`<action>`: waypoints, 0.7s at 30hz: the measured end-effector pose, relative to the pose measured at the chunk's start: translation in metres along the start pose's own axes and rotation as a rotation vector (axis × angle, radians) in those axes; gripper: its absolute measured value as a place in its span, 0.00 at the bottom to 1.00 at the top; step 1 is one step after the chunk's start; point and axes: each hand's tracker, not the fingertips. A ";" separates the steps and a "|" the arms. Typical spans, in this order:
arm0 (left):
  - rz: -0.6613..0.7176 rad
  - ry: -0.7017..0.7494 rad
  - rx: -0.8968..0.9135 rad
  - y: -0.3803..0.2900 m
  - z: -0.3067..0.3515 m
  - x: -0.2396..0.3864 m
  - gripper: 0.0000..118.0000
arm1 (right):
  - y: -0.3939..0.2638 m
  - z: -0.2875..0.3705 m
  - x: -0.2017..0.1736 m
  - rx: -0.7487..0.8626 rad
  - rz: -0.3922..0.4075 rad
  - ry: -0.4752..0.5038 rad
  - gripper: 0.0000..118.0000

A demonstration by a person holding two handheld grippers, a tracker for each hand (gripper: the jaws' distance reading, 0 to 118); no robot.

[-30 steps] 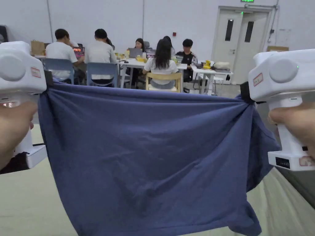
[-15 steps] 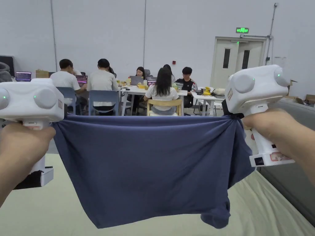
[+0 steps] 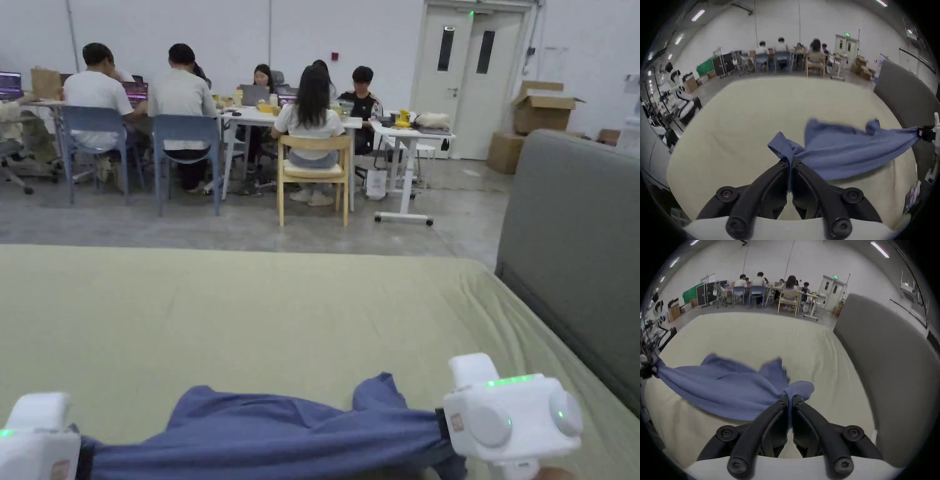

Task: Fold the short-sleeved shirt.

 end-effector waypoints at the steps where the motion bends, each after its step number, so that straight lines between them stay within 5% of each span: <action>1: 0.025 0.001 -0.032 -0.025 0.001 -0.004 0.01 | -0.029 0.003 0.003 -0.036 -0.049 0.030 0.05; 8: 0.095 -0.017 -0.168 -0.131 0.009 -0.036 0.01 | -0.176 0.033 0.003 -0.202 -0.228 0.119 0.05; 11: 0.072 -0.007 -0.246 -0.160 0.007 -0.039 0.01 | -0.208 0.030 0.003 -0.265 -0.199 0.097 0.05; 15: 0.095 -0.004 -0.345 -0.185 -0.017 -0.036 0.01 | -0.229 0.011 0.008 -0.327 -0.258 0.134 0.05; 21: 0.099 0.046 -0.312 -0.176 -0.017 -0.033 0.01 | -0.231 -0.005 0.012 -0.370 -0.285 0.154 0.05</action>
